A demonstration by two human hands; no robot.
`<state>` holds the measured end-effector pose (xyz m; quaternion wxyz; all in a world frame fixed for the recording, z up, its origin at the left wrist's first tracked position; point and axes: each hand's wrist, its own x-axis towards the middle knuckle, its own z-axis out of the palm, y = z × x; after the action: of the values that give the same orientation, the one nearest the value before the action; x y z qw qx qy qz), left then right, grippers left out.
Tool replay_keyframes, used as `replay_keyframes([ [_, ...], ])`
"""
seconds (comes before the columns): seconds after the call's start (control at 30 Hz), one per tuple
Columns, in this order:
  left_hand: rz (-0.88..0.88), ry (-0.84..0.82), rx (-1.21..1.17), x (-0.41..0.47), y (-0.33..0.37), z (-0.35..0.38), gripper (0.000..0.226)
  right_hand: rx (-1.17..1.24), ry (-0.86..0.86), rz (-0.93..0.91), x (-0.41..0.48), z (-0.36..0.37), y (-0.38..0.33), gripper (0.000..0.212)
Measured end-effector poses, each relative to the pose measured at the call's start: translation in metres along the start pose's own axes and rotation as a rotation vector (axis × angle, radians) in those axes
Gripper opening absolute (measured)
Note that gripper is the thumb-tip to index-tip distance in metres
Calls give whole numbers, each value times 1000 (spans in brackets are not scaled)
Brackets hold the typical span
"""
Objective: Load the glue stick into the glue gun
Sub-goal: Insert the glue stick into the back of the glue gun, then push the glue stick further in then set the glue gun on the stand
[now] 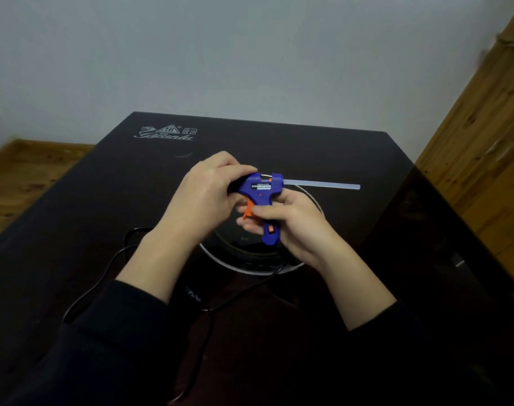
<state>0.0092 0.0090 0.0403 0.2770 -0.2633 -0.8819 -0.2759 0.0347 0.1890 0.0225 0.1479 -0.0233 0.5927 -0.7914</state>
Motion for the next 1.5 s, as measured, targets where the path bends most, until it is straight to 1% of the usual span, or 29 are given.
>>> replay_keyframes([
  [0.1, 36, -13, -1, 1, -3, -1, 56, 26, 5, -5, 0, 0, -2, 24],
  [0.17, -15, -28, -82, -1, -2, -1, 57, 63, 22, -9, 1, -1, -2, 27],
  [0.23, -128, -12, -261, -4, -1, -1, 57, 86, 28, -29, 2, -3, -2, 27],
  [0.3, -253, 30, -444, -6, 0, -2, 53, 83, 35, -49, 2, -6, -3, 27],
  [0.33, -335, 60, -526, -6, 0, -1, 49, 80, 36, -57, 2, -6, -4, 28],
  [0.4, -561, 108, -737, -3, 2, 1, 47, 81, 34, -69, 1, -7, -5, 29],
  [0.43, -682, 98, -862, -2, 3, 2, 48, 84, 35, -74, 1, -7, -5, 29],
  [0.47, -766, 64, -982, -1, 5, 3, 46, 87, 35, -79, 1, -7, -4, 29],
  [0.5, -805, 20, -1070, -1, 8, 4, 42, 89, 33, -85, 1, -7, -4, 30],
  [0.57, -814, -45, -1153, -3, 16, 7, 29, 85, 26, -90, 1, -7, -3, 29],
  [0.63, -797, -67, -1212, -5, 25, 11, 18, 68, 19, -94, 1, -7, -2, 25],
  [0.7, -795, -51, -1243, -6, 28, 16, 20, 53, 14, -87, 0, -8, -2, 21],
  [0.8, -826, 17, -1245, -5, 27, 19, 13, 54, -19, -52, 1, -10, -2, 21],
  [0.87, -834, 24, -1249, -6, 25, 20, 13, 71, -54, -17, 0, -10, -2, 21],
  [1.03, -761, -28, -1297, -7, 28, 21, 15, 137, -109, 53, 0, -10, -1, 26],
  [1.27, -741, -28, -1307, -7, 23, 20, 21, 192, -150, 21, 3, -9, 2, 23],
  [1.5, -738, -13, -1277, -7, 23, 19, 24, 200, -136, 26, 1, -6, 1, 19],
])
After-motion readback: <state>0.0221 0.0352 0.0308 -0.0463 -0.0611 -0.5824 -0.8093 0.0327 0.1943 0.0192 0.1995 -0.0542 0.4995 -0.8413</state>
